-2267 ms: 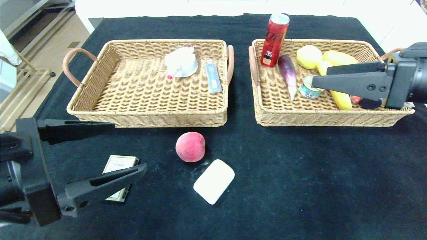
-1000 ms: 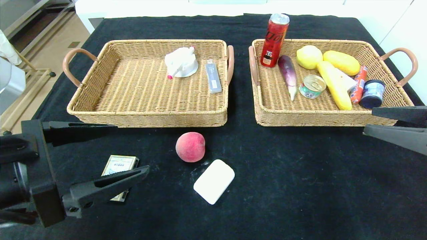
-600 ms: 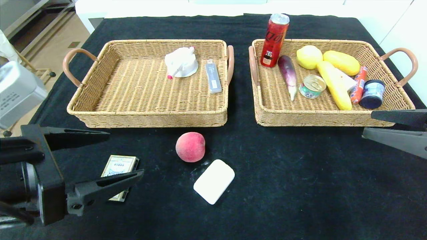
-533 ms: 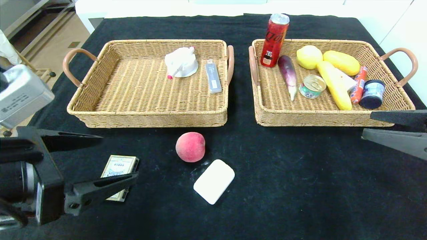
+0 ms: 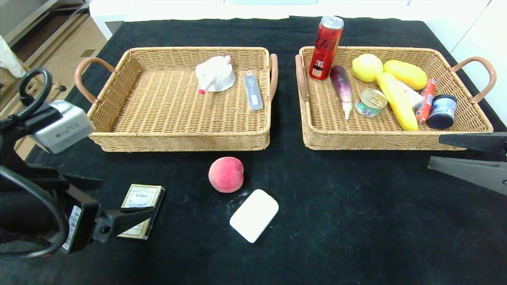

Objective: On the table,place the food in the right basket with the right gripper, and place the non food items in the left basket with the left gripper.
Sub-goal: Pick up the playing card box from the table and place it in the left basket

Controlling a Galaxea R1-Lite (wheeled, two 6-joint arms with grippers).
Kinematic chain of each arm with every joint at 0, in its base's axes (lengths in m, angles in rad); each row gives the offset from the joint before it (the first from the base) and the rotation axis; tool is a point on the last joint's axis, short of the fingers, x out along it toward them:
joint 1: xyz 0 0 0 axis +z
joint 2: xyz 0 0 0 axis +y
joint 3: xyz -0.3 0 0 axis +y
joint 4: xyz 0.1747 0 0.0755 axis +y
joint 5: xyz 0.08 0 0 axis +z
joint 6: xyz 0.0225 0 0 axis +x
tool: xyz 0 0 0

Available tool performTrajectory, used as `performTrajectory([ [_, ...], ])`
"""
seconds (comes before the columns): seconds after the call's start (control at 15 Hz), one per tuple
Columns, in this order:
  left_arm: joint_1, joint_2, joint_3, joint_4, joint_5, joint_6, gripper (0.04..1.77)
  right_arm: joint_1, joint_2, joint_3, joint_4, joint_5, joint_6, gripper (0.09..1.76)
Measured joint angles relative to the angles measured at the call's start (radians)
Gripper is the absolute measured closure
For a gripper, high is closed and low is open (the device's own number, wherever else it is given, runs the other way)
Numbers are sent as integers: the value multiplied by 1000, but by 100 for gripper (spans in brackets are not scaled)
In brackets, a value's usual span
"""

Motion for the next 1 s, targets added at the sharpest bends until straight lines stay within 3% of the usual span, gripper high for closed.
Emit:
performTrajectory([
  [0.47, 128, 94, -5, 48, -15, -75, 9, 0, 1, 1, 0, 0, -2, 14],
  [0.73, 168, 160, 1, 42, -54, -110, 9, 0, 3, 4, 0, 0, -1, 14],
  [1.0, 190, 222, -5, 37, -54, -115, 9, 0, 7, 4, 0, 0, -2, 14],
])
